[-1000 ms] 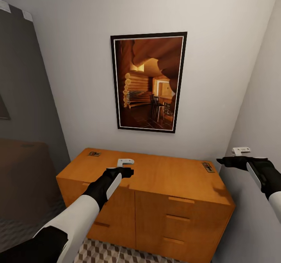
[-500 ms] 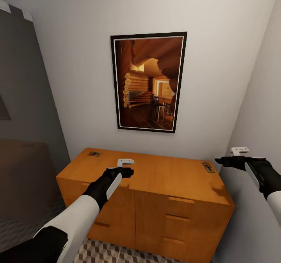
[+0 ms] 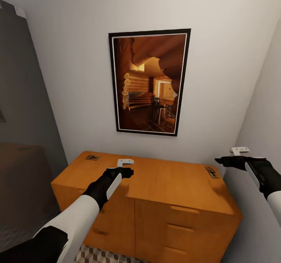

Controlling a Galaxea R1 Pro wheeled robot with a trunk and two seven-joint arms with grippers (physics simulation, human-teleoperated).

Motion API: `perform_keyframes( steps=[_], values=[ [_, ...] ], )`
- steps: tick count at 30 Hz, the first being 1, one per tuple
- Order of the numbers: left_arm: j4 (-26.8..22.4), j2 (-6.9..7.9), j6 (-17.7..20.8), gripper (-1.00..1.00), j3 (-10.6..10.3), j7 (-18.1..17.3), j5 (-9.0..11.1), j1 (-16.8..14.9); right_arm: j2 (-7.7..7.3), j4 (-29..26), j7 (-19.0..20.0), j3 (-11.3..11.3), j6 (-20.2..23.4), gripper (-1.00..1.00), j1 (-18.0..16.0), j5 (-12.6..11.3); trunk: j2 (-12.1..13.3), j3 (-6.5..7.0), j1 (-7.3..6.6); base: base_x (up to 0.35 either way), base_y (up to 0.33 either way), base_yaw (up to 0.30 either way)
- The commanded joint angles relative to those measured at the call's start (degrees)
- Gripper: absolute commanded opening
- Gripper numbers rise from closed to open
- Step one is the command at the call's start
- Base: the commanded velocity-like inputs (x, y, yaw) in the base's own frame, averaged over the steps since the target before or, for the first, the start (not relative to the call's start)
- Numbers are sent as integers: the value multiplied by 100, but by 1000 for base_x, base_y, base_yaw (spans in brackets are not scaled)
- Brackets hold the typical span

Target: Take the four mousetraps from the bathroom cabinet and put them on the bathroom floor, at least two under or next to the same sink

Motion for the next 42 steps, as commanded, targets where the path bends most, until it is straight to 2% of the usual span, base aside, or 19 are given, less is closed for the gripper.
perform_keyframes(
  steps=[1,20,42],
  values=[
    [-4,0,18,100,-22,49,61,-2,-3,-7,12,-2,34,100,0,-21,-4,-3,5,260,0,0],
    [-2,0,18,100,-36,58,61,-2,-3,-7,14,14,34,100,0,-21,-4,-3,5,92,-12,0],
    [-2,0,18,100,-38,66,61,-3,-3,-7,14,8,34,100,0,-12,-4,-3,5,3,-1,64]
  ],
)
